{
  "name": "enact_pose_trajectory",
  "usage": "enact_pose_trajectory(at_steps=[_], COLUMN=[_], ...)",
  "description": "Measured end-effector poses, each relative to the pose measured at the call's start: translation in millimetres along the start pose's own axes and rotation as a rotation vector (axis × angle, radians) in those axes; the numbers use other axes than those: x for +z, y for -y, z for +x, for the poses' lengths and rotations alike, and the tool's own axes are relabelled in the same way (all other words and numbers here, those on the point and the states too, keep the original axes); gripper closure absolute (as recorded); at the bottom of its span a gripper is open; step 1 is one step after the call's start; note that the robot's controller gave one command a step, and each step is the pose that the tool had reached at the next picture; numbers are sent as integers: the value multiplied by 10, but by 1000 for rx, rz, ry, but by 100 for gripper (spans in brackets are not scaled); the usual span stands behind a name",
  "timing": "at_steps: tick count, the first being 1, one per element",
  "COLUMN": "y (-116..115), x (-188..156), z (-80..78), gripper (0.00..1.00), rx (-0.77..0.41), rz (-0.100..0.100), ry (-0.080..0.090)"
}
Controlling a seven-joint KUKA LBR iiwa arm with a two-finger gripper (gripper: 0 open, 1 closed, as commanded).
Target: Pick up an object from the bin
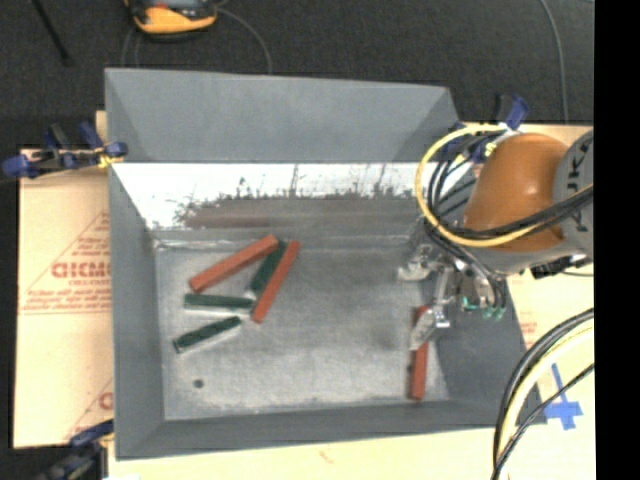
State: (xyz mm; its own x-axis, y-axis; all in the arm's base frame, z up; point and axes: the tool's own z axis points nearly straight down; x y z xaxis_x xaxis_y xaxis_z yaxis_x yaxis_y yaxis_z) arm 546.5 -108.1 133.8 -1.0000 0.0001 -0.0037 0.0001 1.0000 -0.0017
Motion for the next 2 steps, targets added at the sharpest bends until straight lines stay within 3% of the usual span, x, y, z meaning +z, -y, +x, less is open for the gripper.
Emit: enact_pose_trajectory(at_steps=[1,2], y=[117,386], x=[239,557], z=[72,398], gripper=[0,100], rx=[-217,-389], rz=[0,1], ry=[6,-13])
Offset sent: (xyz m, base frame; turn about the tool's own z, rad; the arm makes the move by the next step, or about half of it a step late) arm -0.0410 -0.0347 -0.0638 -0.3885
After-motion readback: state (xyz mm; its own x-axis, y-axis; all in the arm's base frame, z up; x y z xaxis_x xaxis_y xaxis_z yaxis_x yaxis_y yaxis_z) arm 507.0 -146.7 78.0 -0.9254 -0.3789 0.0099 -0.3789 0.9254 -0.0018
